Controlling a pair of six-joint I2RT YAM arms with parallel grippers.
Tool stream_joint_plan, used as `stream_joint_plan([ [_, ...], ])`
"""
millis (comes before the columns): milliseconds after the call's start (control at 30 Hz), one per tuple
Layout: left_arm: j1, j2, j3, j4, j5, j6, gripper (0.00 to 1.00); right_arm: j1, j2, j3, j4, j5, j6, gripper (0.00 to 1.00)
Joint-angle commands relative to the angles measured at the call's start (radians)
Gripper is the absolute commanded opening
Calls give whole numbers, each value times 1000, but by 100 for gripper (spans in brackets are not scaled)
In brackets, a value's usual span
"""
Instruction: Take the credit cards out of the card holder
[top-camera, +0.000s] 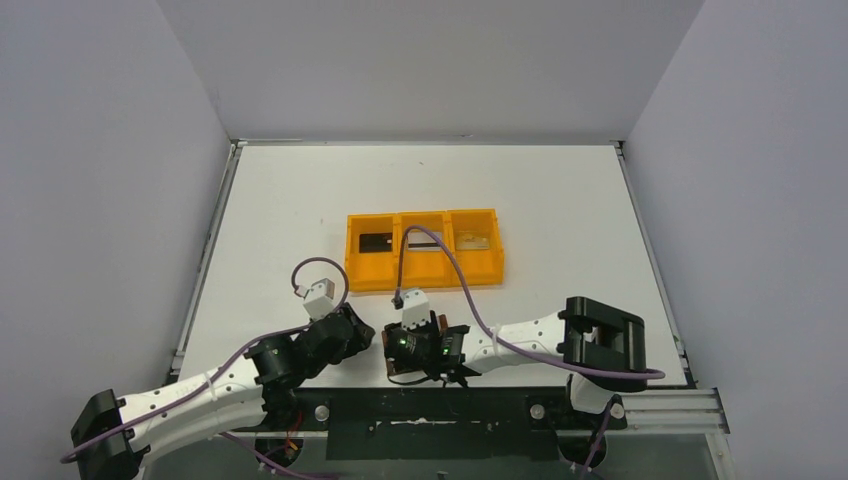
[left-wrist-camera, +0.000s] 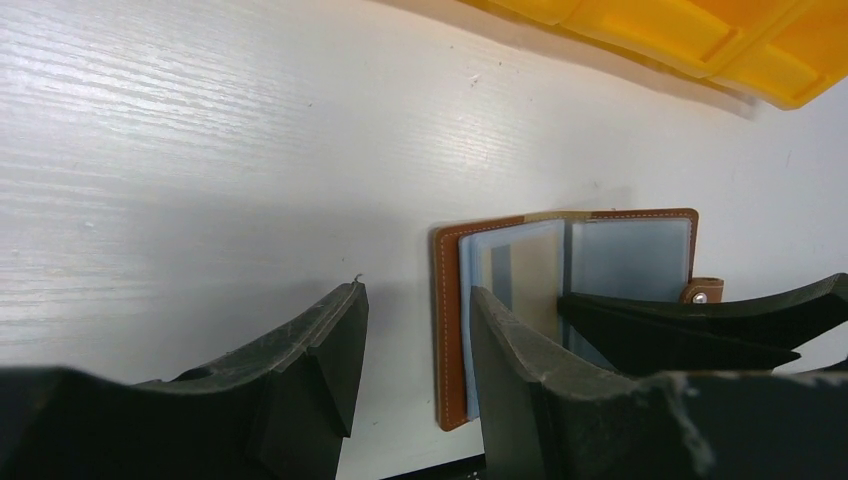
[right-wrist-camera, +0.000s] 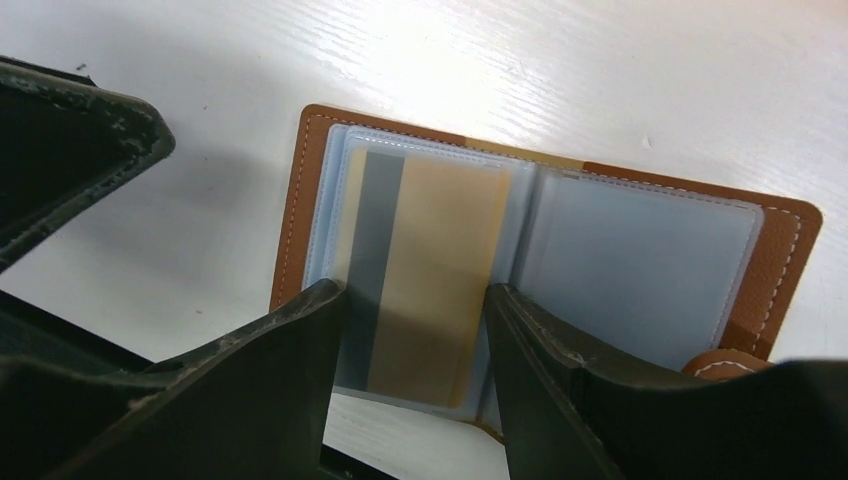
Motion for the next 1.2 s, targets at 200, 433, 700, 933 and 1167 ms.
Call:
stream_joint_plan([
  [200, 11, -20, 10, -9, -15, -3, 42, 19, 75, 80, -139, 95, 87, 34],
  [433, 14, -10, 11, 4, -6, 6, 42, -1, 15, 18, -3, 47, 80, 13],
  [700, 16, 17, 16, 26, 13, 19, 42, -52, -35, -64, 115, -19, 90, 0],
  [933, 19, 35, 20, 90, 63, 52, 42, -143, -153, -290, 489, -194, 120, 0],
  [1167, 25, 16, 28, 175, 129, 94, 42, -224, -216, -456, 794, -324, 170, 0],
])
